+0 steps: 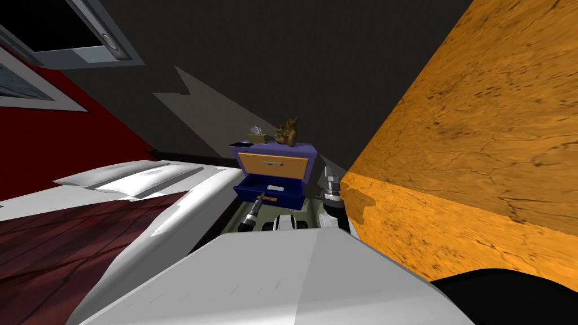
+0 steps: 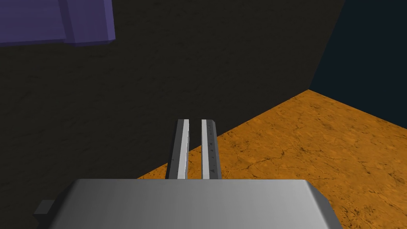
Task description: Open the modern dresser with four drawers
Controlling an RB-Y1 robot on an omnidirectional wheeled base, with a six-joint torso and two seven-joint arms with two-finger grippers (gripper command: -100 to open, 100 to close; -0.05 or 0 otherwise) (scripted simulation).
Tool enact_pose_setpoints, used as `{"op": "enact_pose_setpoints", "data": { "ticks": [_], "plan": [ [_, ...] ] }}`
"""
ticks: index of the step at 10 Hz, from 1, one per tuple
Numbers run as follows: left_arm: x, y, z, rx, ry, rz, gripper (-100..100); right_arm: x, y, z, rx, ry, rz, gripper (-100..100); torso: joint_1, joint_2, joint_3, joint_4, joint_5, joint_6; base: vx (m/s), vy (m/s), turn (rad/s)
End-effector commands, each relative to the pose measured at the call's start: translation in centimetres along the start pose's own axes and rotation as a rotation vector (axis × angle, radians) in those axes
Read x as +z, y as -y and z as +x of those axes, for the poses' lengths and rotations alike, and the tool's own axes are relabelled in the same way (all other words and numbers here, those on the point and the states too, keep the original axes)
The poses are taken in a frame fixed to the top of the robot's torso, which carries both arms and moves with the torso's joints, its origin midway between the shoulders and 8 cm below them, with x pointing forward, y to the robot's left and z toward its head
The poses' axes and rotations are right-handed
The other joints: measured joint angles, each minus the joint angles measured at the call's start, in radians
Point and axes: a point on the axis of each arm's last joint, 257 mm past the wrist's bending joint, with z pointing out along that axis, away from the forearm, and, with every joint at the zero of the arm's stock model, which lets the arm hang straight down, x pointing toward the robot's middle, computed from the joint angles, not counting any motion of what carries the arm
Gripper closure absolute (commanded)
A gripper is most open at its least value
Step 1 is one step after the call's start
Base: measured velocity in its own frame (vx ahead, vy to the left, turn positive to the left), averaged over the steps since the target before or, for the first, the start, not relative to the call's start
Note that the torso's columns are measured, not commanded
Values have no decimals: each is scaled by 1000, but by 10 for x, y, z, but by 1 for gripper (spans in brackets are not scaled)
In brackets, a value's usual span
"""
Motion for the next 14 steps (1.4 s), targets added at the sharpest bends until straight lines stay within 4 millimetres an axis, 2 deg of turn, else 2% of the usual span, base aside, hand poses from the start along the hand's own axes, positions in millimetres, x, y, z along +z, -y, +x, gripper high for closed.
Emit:
{"op": "enact_pose_setpoints", "data": {
  "ticks": [1, 9, 10, 11, 14],
  "plan": [
    [8, 10, -10, -1, 2, 0, -100, 0, 0, 0, 0, 0, 0, 0, 0, -1, 0, 0, 0, 1, 6, -18, -9],
    [19, 35, -33, -4, 3, -3, -100, 0, 0, 0, 0, 0, 0, 0, -2, 14, 7, 10, -5, -2, -15, -12, -6],
    [9, 22, -26, -11, -5, -37, -100, 0, 0, 0, 0, 0, 0, 0, -4, 17, 8, 12, -6, -1, 0, 0, 0],
    [7, 19, -25, -13, -7, -47, 0, 0, 0, 0, 0, 0, 0, 0, -3, 15, 8, 9, -4, -1, 0, 0, 0],
    [3, 12, -23, -15, -11, -69, 0, 0, 0, 0, 0, 0, 0, 0, 0, 8, 4, 3, -1, 0, 0, 0, 0]
  ]
}}
